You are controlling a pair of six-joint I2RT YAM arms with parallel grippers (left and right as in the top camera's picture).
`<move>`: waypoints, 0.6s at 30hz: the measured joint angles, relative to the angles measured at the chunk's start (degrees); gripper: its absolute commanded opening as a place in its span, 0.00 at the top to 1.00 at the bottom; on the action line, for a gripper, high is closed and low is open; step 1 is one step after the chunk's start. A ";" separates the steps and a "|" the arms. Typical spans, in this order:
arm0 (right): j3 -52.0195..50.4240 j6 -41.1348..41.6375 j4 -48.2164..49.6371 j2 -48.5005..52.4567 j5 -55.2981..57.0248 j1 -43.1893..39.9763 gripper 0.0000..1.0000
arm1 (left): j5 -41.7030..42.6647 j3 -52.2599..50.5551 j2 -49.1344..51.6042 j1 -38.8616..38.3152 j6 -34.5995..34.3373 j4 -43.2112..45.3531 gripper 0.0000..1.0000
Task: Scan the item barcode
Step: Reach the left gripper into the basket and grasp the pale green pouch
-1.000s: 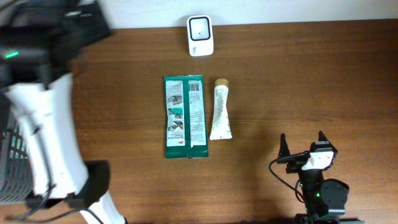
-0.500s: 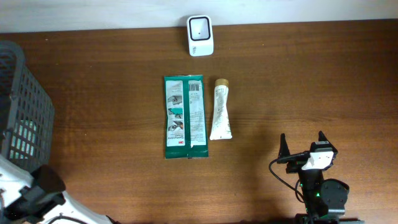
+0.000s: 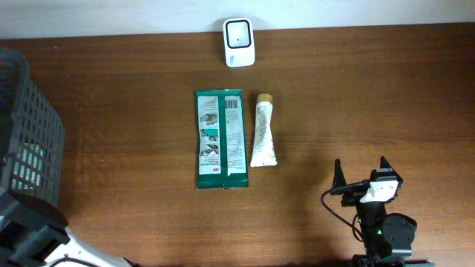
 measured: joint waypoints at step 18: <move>0.00 0.02 0.00 0.00 0.00 0.00 0.02 | 4.50 -24.35 1.92 0.00 31.74 31.28 0.11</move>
